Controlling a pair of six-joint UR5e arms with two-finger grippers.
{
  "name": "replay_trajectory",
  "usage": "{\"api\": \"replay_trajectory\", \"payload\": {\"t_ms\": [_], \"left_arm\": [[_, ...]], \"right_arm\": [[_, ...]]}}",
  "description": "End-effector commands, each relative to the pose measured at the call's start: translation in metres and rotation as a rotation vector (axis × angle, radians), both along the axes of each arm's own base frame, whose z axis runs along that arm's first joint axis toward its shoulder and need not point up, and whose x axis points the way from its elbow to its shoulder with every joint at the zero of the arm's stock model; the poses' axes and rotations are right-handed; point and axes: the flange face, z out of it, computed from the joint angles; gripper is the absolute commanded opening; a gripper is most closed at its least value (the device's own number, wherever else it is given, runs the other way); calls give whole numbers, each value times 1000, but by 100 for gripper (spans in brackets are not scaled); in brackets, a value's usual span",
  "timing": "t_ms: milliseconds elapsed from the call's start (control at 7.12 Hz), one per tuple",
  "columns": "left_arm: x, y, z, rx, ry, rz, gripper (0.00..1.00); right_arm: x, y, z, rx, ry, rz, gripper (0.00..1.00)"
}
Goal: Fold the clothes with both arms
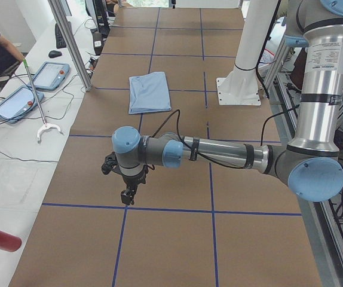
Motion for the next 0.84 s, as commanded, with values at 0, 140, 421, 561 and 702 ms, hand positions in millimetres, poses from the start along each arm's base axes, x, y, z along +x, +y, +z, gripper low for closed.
{"api": "replay_trajectory", "payload": {"t_ms": [0, 140, 421, 561, 702], "left_arm": [[-10, -2, 14, 25, 15, -12, 100], [-10, -2, 13, 25, 15, -14, 100], [-10, -1, 14, 21, 14, -17, 100], [-11, 1, 13, 9, 15, -33, 100], [-10, 3, 6, 8, 17, -49, 100]], "right_arm": [[0, 0, -1, 6, -6, -1, 100], [0, 0, 4, 20, -3, 0, 100], [5, -1, 0, 36, 0, 15, 100], [11, -6, -19, 23, 4, 76, 100], [12, -7, -45, -2, 13, 145, 100]]}}
